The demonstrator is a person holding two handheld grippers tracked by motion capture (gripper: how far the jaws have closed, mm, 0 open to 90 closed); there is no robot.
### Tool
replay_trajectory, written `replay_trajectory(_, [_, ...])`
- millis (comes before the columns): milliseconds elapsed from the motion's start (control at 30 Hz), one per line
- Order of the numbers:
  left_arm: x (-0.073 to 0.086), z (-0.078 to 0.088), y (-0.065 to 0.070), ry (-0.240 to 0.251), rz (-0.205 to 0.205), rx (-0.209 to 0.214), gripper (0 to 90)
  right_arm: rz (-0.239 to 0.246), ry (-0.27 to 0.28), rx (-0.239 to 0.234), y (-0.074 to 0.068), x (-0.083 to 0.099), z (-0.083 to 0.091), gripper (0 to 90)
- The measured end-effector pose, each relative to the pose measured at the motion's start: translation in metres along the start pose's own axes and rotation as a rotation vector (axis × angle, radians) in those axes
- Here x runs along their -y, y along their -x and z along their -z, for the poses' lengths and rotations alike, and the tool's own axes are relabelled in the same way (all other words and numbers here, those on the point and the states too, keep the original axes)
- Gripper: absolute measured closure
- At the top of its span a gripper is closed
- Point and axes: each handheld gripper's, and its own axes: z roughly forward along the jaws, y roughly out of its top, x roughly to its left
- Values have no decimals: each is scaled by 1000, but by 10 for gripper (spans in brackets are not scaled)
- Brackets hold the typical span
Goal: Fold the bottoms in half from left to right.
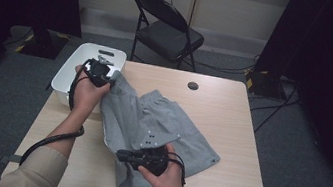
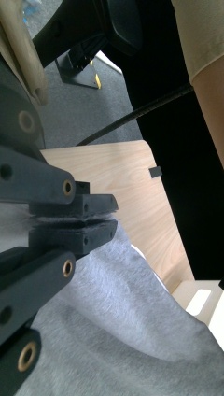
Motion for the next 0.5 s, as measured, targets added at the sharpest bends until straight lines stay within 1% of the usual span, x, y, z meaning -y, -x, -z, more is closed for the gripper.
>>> replay_trajectory(33, [2, 0, -1, -1, 10, 0, 790, 0, -3, -3, -1, 0, -2, 862])
replay_trajectory(133, [7, 1, -4, -2, 21, 2, 790, 5, -12, -8, -2, 0, -5, 862])
replay_trajectory(200, [6, 1, -3, -4, 23, -2, 788, 4, -13, -7, -2, 0, -6, 862])
replay_trajectory(267, [3, -2, -1, -10, 13, -5, 787, 2, -14, -5, -1, 1, -4, 862])
replay_trajectory(300, [1, -3, 1, -15, 2, -8, 786, 0, -12, -4, -1, 2, -2, 862])
replay_trajectory(333, [-2, -6, 4, -12, 4, -13, 785, 2, -12, 1, 0, 3, 0, 862])
replay_trajectory(367, [-4, -9, 7, -15, -6, -15, 783, -1, -8, 3, 2, 3, 2, 862])
replay_trajectory(500, [-17, -21, 21, -24, -31, -10, 782, -26, 3, 14, 9, 9, 11, 863])
